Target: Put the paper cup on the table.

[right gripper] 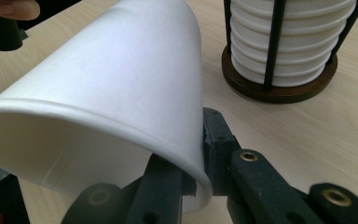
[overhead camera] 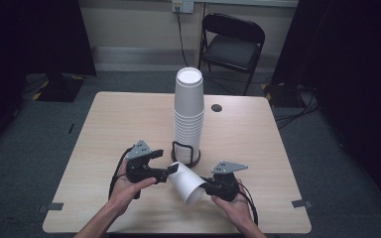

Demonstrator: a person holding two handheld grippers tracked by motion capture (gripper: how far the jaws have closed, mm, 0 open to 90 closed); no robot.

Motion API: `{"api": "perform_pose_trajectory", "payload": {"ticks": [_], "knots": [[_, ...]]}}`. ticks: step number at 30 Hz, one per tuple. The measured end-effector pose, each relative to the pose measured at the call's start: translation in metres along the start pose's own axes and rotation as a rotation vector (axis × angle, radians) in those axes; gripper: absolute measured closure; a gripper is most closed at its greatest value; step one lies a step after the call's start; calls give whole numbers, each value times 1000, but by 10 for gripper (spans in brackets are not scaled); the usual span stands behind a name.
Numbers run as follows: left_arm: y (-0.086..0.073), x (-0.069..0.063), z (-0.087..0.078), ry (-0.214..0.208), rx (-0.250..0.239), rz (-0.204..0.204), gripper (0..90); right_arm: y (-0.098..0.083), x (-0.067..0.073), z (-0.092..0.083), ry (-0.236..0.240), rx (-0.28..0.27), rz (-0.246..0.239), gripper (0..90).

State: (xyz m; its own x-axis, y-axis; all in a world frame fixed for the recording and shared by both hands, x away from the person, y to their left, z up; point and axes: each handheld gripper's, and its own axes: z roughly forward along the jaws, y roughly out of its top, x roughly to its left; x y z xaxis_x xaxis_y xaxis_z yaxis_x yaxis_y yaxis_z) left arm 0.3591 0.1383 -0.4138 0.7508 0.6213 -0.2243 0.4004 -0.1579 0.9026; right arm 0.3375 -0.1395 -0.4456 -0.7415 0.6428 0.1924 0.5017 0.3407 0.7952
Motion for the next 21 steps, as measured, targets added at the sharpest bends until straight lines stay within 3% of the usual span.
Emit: {"api": "perform_pose_trajectory", "payload": {"ticks": [5,9,11,12,21], "knots": [[2,-1,-1,-9,-16,39,148,2,-3,-3,1,6,3,857],[-1,-1,-2,12,39,121,174,6,-5,-5,9,23,-1,858],[-3,0,-3,20,48,122,170,7,-6,-5,5,44,4,858],[-4,0,-5,27,58,148,164,6,-7,-5,11,53,9,857],[-13,-8,-2,-27,134,274,160,6,-14,-5,22,118,35,857]]}}
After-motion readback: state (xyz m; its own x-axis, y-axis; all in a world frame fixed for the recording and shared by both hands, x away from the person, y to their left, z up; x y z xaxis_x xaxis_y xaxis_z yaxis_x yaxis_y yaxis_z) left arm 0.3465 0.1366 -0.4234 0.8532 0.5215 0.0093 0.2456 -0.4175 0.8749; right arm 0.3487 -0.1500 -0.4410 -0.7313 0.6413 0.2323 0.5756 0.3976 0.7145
